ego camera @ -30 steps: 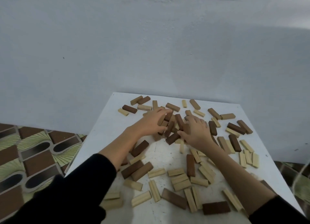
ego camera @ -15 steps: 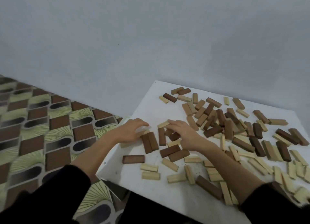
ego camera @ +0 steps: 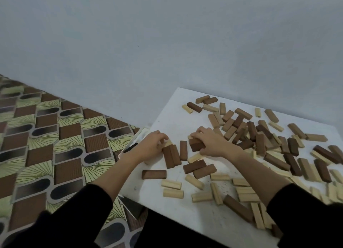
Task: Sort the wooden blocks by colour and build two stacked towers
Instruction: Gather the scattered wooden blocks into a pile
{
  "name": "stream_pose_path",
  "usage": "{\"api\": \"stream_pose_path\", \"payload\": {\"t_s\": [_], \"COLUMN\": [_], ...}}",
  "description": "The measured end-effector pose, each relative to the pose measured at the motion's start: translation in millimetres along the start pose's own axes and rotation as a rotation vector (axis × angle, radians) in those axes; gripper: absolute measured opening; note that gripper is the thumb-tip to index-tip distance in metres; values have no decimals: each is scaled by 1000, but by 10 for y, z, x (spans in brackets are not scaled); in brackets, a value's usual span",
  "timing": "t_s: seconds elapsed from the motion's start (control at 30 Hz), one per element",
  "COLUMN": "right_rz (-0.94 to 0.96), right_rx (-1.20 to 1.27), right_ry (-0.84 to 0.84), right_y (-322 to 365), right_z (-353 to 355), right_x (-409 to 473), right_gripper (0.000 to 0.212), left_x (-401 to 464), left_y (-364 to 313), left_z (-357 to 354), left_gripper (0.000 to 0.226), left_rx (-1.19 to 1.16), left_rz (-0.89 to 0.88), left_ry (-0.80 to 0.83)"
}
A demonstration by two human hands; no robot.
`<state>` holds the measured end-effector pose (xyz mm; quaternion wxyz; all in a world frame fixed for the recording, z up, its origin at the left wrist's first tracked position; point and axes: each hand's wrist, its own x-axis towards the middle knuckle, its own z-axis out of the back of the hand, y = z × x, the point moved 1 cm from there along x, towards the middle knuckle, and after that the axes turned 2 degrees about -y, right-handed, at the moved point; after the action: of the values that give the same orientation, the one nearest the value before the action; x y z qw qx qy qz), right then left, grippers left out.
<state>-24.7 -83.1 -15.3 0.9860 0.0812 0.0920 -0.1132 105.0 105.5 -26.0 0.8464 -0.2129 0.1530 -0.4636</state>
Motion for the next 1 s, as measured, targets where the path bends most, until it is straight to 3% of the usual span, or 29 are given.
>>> {"api": "stream_pose_path", "payload": {"t_s": [0.2,0.43,0.63,0.8,0.9,1.0], "right_rz": [-185,-254,-261,-275,-284,-283], "right_rx": [32,90,112,126,119,111], "right_ry": [-62,-93,-88,-103,-104,-100], "right_y": [-46,-51,-70,-49,-34,-21], "right_z": [-4,14,29,15,15,13], "right_x": [-12,-47,-95,-117,-124,-135], "right_gripper": [59,57,57,59,62,63], "left_x": [50,139,163,75,56,64], "left_y": [-55,-321,-429,-518,-549,-545], "left_z": [-22,5,-135,-256,-377,-449], "left_gripper": [27,29,28,55,63,59], "left_rx": [-98,-171,-26,151,333,335], "left_rz": [-20,-94,-67,8,36,37], "left_ry": [-119,-157,-32,48,31,0]}}
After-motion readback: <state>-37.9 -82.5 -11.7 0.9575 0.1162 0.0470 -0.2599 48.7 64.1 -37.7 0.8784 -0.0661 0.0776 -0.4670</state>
